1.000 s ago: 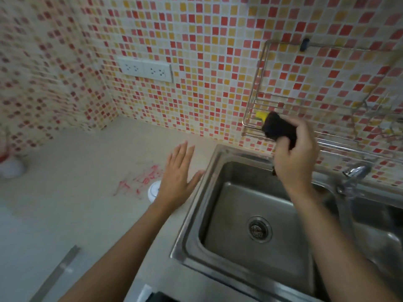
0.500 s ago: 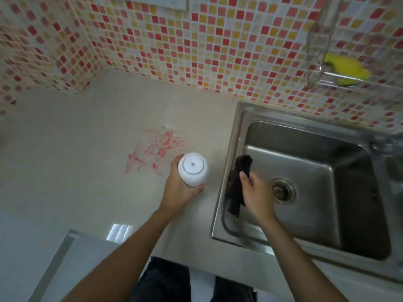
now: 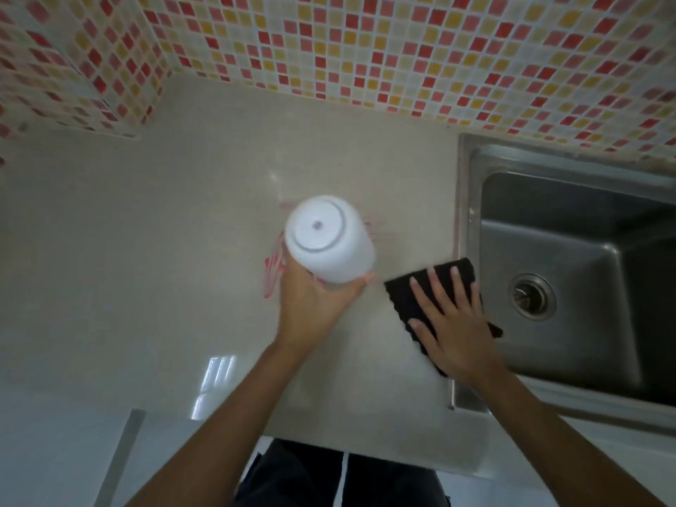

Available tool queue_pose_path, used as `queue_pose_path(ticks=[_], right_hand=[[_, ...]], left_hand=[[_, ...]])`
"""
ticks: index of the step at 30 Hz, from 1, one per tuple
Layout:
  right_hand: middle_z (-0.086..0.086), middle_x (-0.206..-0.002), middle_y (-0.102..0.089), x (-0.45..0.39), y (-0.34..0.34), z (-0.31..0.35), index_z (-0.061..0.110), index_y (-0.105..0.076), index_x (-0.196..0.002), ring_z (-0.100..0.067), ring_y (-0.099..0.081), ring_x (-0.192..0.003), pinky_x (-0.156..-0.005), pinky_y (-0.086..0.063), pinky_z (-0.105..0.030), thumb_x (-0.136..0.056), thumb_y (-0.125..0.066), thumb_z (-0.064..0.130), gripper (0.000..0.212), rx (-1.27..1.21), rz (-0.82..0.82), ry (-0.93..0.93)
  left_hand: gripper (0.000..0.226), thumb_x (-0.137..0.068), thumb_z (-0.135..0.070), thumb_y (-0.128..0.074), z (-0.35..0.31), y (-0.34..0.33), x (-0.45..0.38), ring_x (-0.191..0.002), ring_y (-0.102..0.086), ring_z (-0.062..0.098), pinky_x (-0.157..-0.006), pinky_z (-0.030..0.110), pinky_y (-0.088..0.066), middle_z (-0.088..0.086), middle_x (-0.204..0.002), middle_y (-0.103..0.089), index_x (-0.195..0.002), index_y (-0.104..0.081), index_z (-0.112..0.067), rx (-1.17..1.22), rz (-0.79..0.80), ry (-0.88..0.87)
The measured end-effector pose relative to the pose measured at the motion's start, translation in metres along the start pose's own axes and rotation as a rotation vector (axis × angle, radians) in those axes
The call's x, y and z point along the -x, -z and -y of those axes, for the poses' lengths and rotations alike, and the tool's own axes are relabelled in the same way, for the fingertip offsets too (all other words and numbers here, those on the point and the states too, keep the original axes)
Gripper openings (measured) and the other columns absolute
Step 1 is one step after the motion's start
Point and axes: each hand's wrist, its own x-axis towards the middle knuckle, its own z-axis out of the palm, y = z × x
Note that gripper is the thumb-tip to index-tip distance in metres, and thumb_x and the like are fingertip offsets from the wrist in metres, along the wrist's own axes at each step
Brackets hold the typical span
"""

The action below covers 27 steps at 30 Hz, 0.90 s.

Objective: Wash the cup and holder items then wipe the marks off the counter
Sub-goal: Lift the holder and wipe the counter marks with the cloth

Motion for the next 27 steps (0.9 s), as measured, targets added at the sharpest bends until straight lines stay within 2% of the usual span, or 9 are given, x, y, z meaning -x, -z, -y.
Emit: queue_pose_path(ticks=[2, 4, 7, 11, 16, 18, 21, 25, 27], right_hand=[[-0.011, -0.159, -0.018, 0.006, -0.008, 0.033, 0.027, -0.018, -0.153, -0.038, -0.018, -0.145, -0.113, -0.013, -0.065, -0.095, -0.03, 0.057, 0.066, 0.05, -0.03, 0.079], [-0.01, -0.159, -0.017, 0.012, -0.015, 0.087, 0.034, -0.016, -0.153, -0.037, -0.022, -0.145, -0.111, -0.014, -0.067, -0.094, -0.035, 0.058, 0.066, 0.005, -0.048, 0.259], [-0.003, -0.16, -0.02, -0.018, -0.015, 0.159, 0.043, -0.021, -0.15, -0.032, -0.019, -0.147, -0.112, -0.012, -0.066, -0.098, -0.032, 0.056, 0.055, -0.078, -0.022, 0.406], [0.0, -0.159, -0.025, -0.145, -0.009, 0.167, 0.045, -0.031, -0.147, -0.029, -0.021, -0.146, -0.11, -0.011, -0.066, -0.098, -0.029, 0.055, 0.049, -0.077, -0.138, 0.266], [0.003, -0.163, -0.01, -0.26, 0.012, 0.101, 0.047, -0.012, -0.15, -0.026, -0.006, -0.149, -0.112, -0.001, -0.067, -0.098, -0.013, 0.058, 0.053, -0.065, -0.065, -0.079], [0.001, -0.163, -0.007, -0.247, 0.008, 0.101, 0.044, -0.009, -0.151, -0.027, -0.002, -0.149, -0.113, 0.001, -0.065, -0.099, -0.012, 0.057, 0.054, -0.088, -0.073, -0.148], [-0.005, -0.162, -0.015, -0.172, -0.002, 0.147, 0.04, -0.017, -0.152, -0.032, -0.01, -0.148, -0.112, -0.005, -0.065, -0.099, -0.02, 0.056, 0.055, -0.098, -0.141, -0.22], [-0.008, -0.161, -0.014, -0.054, -0.009, 0.221, 0.039, -0.017, -0.152, -0.036, -0.011, -0.147, -0.108, -0.012, -0.07, -0.099, -0.028, 0.056, 0.057, -0.125, -0.039, -0.039], [-0.006, -0.161, -0.016, -0.064, -0.008, 0.216, 0.042, -0.02, -0.151, -0.035, -0.013, -0.147, -0.107, -0.012, -0.071, -0.098, -0.028, 0.058, 0.056, -0.131, -0.016, 0.016]], left_hand=[[0.086, -0.059, -0.033, -0.092, 0.005, 0.034, -0.028, -0.114, -0.06, 0.002, -0.097, 0.022, -0.05, -0.006, -0.12, -0.066, -0.13, -0.052, -0.007, -0.043, -0.074, -0.005], [0.091, -0.059, -0.038, -0.091, 0.009, 0.064, -0.054, -0.114, -0.06, 0.003, -0.097, 0.03, -0.051, -0.004, -0.124, -0.064, -0.133, -0.049, -0.008, -0.068, -0.146, -0.014], [0.092, -0.065, -0.034, -0.089, 0.01, 0.091, -0.079, -0.118, -0.057, 0.006, -0.096, 0.027, -0.051, -0.001, -0.131, -0.058, -0.138, -0.039, -0.01, -0.057, -0.24, -0.043], [0.088, -0.068, -0.027, -0.088, 0.02, 0.11, -0.092, -0.117, -0.059, 0.008, -0.097, 0.03, -0.052, 0.006, -0.131, -0.058, -0.136, -0.039, -0.001, 0.004, -0.333, -0.073], [0.092, -0.066, -0.03, -0.089, 0.04, 0.126, -0.089, -0.122, -0.057, 0.013, -0.1, 0.037, -0.05, 0.007, -0.135, -0.056, -0.138, -0.038, -0.001, -0.024, -0.309, -0.056], [0.093, -0.065, -0.034, -0.09, 0.047, 0.134, -0.089, -0.122, -0.058, 0.014, -0.1, 0.04, -0.05, 0.008, -0.134, -0.056, -0.137, -0.04, -0.001, -0.033, -0.302, -0.035], [0.094, -0.063, -0.04, -0.09, 0.054, 0.143, -0.091, -0.12, -0.058, 0.013, -0.1, 0.041, -0.05, 0.005, -0.133, -0.058, -0.136, -0.041, -0.005, -0.034, -0.318, -0.008], [0.095, -0.065, -0.042, -0.088, 0.052, 0.144, -0.096, -0.121, -0.056, 0.007, -0.1, 0.037, -0.05, 0.0, -0.135, -0.055, -0.139, -0.038, -0.008, -0.035, -0.346, 0.011], [0.092, -0.066, -0.039, -0.088, 0.052, 0.145, -0.096, -0.121, -0.056, 0.008, -0.1, 0.036, -0.05, 0.001, -0.135, -0.055, -0.138, -0.039, -0.007, -0.036, -0.341, 0.006]])
